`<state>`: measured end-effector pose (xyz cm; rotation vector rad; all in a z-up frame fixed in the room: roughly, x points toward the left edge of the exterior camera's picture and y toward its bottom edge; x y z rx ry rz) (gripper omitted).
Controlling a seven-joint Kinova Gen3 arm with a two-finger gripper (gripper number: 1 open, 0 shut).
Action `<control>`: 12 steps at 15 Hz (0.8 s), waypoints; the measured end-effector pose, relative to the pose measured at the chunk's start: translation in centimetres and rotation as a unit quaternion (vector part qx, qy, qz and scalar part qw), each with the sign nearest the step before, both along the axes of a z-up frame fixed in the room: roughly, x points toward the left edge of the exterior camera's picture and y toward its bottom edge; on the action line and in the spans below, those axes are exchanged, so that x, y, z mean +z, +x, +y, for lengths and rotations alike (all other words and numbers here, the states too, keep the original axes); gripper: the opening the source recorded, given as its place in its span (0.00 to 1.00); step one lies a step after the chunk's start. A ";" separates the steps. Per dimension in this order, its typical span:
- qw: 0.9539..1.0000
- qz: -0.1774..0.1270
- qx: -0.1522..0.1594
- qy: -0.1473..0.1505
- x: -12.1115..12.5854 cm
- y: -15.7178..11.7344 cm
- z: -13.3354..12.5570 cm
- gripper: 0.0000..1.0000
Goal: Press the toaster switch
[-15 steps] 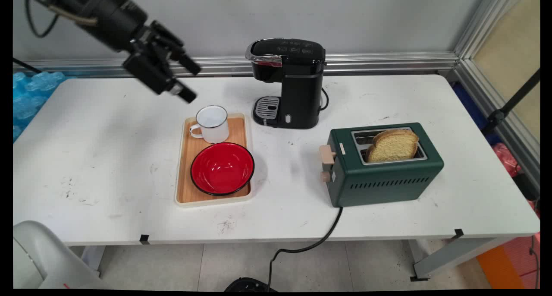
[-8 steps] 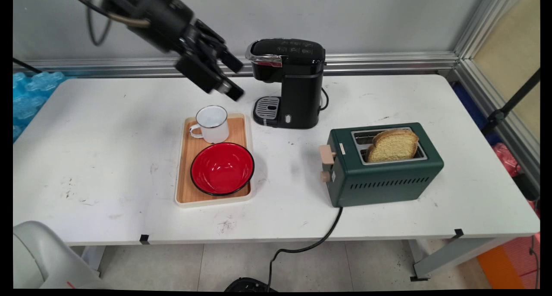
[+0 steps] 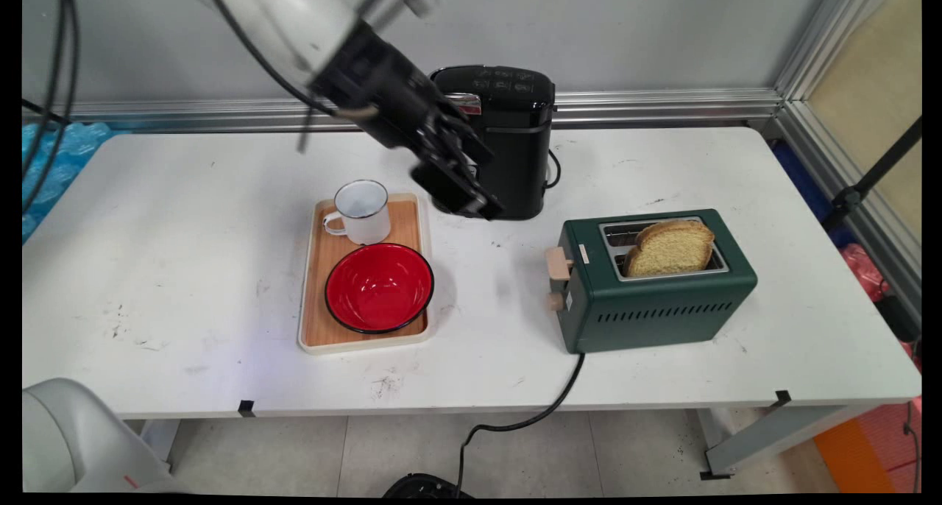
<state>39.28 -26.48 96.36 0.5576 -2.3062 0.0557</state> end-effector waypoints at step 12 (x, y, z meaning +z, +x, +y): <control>0.998 -0.048 -0.036 -0.011 -7.0 -8.2 -3.7 0.00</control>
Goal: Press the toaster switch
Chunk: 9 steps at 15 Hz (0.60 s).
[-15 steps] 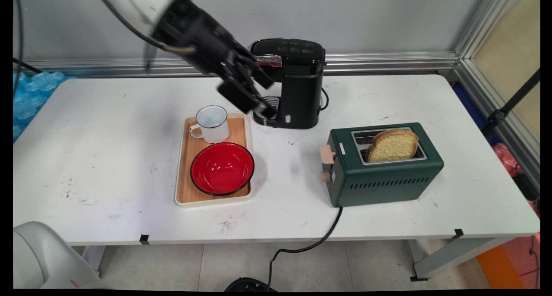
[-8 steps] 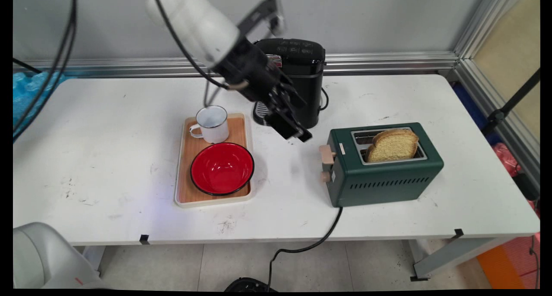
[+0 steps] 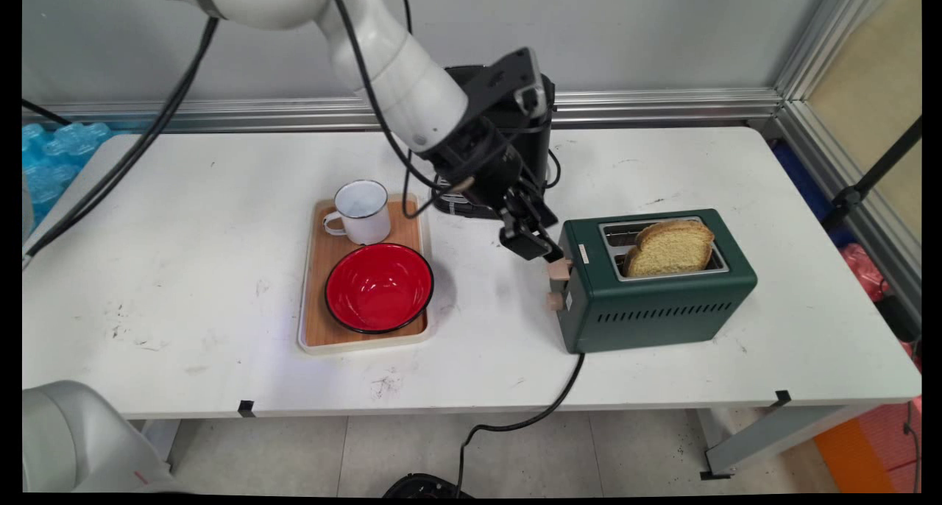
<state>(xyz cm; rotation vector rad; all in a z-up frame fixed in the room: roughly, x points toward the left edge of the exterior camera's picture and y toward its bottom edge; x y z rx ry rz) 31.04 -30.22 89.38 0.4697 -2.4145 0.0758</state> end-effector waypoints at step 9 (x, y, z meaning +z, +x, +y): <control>1.000 -0.020 -0.012 0.005 -1.9 -2.3 -1.2 0.00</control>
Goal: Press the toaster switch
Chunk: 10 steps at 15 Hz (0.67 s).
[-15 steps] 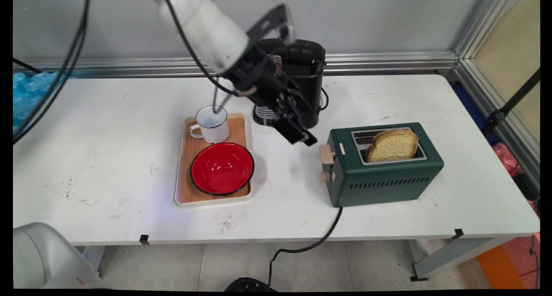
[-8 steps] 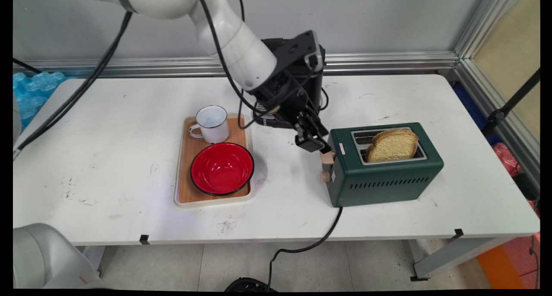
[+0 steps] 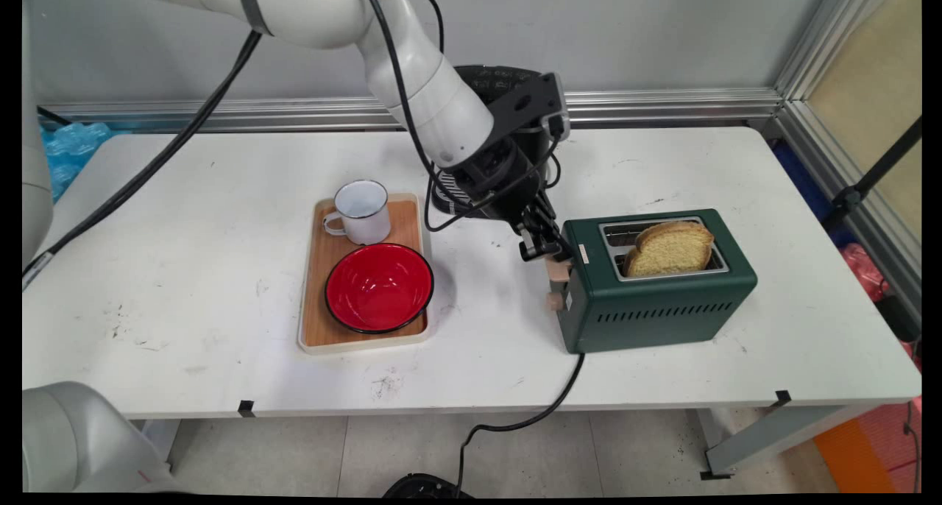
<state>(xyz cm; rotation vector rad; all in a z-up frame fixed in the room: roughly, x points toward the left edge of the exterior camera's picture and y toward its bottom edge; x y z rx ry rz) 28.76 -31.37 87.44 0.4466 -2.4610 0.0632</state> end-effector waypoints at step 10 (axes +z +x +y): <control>1.000 -0.025 -0.009 0.016 -2.4 -0.9 0.1 0.00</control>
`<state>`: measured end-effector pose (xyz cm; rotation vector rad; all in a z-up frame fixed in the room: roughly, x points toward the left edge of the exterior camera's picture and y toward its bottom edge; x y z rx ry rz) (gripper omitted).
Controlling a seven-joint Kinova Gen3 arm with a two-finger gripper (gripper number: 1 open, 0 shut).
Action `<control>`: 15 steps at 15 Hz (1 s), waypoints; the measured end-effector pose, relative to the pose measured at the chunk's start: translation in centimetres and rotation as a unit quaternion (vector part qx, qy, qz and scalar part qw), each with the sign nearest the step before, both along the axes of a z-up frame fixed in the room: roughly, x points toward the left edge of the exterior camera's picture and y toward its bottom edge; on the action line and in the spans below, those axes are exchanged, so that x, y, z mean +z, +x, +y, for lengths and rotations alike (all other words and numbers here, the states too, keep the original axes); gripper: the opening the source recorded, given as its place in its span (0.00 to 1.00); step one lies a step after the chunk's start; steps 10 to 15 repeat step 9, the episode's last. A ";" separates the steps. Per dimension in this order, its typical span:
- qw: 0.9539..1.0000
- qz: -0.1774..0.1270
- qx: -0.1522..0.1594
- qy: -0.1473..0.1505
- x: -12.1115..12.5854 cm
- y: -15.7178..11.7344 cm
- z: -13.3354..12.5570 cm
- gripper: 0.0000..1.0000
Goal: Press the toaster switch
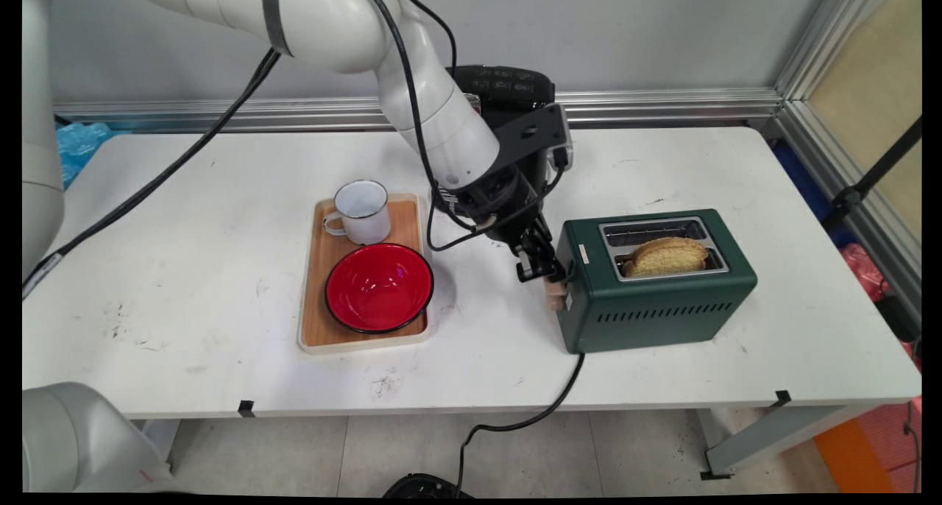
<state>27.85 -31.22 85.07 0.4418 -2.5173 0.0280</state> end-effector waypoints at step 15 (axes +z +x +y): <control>1.000 -0.016 -0.002 0.000 -1.7 -0.3 0.0 0.00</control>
